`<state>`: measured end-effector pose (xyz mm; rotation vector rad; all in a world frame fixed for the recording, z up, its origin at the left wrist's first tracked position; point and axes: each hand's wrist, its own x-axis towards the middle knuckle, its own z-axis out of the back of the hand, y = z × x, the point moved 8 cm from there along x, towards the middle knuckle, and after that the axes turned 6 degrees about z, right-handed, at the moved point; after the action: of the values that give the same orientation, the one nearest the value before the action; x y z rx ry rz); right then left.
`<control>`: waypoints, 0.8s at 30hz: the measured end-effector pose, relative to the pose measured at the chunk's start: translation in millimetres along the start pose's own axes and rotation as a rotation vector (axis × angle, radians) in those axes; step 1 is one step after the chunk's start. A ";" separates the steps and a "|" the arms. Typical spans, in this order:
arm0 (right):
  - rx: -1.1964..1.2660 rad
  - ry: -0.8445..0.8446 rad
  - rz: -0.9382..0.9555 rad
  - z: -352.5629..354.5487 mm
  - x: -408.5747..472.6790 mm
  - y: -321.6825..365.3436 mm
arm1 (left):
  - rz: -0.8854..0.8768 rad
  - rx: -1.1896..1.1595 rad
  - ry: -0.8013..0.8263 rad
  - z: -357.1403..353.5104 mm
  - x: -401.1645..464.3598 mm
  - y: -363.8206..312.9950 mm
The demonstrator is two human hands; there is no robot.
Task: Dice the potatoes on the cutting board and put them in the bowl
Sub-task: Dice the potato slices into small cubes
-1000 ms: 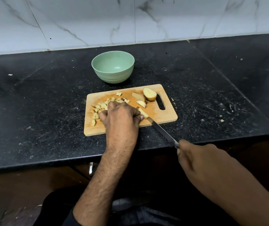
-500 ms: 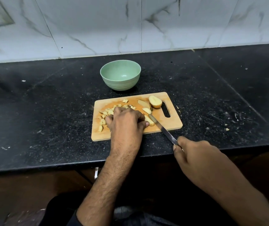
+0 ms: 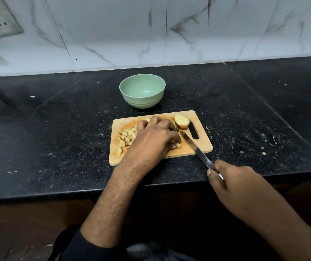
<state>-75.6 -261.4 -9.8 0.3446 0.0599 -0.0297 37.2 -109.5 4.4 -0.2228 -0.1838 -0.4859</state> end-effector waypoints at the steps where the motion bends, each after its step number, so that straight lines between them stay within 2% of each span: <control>1: 0.004 0.008 -0.005 -0.2 -0.4 -0.6 | -0.023 0.019 0.027 -1.2 4.1 0.6; 5: 0.011 0.009 0.005 0.6 -1.5 0.5 | -0.018 0.023 0.039 -2.8 10.8 3.5; 12: -0.016 -0.012 0.019 -0.8 -3.4 10.5 | 0.181 -0.037 -0.120 -2.8 -7.3 1.4; 17: -0.045 -0.039 0.043 -1.6 -4.0 20.2 | 0.203 -0.093 -0.070 -5.6 -9.7 7.8; 24: -0.070 -0.060 0.062 -0.6 -2.8 31.1 | 0.286 -0.143 -0.086 -5.1 -7.8 11.1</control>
<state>-77.1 -231.9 0.2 0.2751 -0.0092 0.0229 36.4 -97.8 -4.1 -0.4040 -0.1978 -0.2047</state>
